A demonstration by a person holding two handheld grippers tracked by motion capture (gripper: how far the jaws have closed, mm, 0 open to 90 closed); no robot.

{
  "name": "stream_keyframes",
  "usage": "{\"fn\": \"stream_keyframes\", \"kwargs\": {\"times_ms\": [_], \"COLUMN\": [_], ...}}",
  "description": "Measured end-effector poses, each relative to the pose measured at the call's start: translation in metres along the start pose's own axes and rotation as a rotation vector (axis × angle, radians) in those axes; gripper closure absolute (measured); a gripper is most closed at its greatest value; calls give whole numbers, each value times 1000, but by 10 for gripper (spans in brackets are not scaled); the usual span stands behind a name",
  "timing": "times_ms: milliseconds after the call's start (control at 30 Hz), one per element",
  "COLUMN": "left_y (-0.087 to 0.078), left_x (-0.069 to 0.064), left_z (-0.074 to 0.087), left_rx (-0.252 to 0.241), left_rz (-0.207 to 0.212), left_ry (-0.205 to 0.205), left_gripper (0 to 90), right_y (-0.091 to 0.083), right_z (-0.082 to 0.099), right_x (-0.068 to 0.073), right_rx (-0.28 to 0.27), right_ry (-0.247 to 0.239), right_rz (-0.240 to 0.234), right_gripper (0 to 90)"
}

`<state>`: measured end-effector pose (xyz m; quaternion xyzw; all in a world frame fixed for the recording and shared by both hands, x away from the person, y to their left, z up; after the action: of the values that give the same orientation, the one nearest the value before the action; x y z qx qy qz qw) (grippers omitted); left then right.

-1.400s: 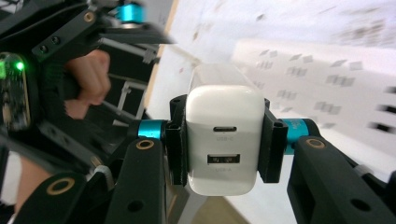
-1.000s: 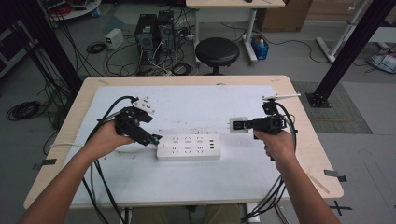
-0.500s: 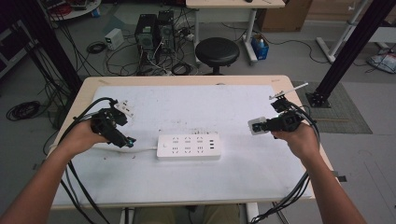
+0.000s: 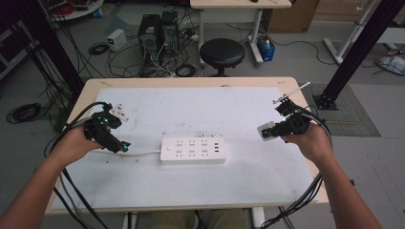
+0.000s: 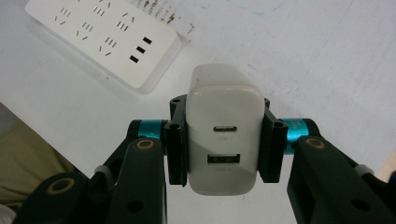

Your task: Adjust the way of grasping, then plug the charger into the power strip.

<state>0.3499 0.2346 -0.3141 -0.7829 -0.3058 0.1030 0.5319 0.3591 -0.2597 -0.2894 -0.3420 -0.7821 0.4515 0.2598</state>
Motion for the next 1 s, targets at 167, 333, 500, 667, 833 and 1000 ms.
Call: {"fn": "stream_keyframes", "kwargs": {"times_ms": [167,333,500,667,833,1000], "left_y": [-3,-2,3,7,11,17], "left_x": [-2,0,0,0,-2,-4], "left_z": [0,-1,-5,-6,1,5], "left_rx": [-7,-16,-8,-18,-7,-9], "left_rz": [8,23,35,37,43,52], "left_ry": [-10,-25,-9,-12,-5,-11], "left_gripper": [220,220,220,220,219,220], "right_y": [-2,-2,0,5,19,31], "right_z": [-1,-9,-23,-32,-55,-69], "right_x": [6,11,21,27,47,59], "right_rx": [-30,-53,-62,-67,-38,-4], "right_ry": [-22,-31,-84,-118,-200,-280], "right_rz": [1,-11,-16,-25,-33,-56], "right_gripper": [619,619,619,619,619,619]}}
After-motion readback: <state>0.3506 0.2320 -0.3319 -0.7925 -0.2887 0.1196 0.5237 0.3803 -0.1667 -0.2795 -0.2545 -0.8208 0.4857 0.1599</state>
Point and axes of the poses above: each handheld gripper's, and its own axes: y roughly forward along the jaws, z roughly out of its underside, x roughly to its left, the point moved 1 cm from there along y, roughly forward along the jaws, and after that the axes turned 3 degrees about -y, right-handed, at the moved point
